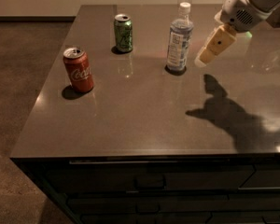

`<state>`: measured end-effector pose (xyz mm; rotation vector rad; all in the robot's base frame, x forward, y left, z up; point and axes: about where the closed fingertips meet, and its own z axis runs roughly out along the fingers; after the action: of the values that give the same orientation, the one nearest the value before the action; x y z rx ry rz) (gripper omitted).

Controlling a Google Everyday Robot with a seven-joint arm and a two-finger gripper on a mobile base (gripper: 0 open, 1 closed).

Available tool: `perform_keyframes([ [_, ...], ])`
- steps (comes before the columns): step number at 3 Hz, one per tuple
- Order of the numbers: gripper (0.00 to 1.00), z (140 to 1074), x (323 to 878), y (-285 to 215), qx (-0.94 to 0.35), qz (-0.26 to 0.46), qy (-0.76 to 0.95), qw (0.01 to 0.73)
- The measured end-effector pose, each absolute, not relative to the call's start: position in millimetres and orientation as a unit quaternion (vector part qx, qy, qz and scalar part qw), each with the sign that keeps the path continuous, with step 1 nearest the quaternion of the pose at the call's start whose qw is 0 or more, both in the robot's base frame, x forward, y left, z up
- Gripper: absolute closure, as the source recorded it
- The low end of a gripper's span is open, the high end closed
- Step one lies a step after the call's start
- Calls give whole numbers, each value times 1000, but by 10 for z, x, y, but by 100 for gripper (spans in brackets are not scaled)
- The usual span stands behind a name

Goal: Knock blue plastic bottle over

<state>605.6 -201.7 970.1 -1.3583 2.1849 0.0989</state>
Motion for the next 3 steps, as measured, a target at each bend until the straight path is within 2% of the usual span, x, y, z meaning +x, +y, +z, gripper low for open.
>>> perform_keyframes([
  [3, 0, 9390, 6903, -1777, -440, 101, 812, 369],
])
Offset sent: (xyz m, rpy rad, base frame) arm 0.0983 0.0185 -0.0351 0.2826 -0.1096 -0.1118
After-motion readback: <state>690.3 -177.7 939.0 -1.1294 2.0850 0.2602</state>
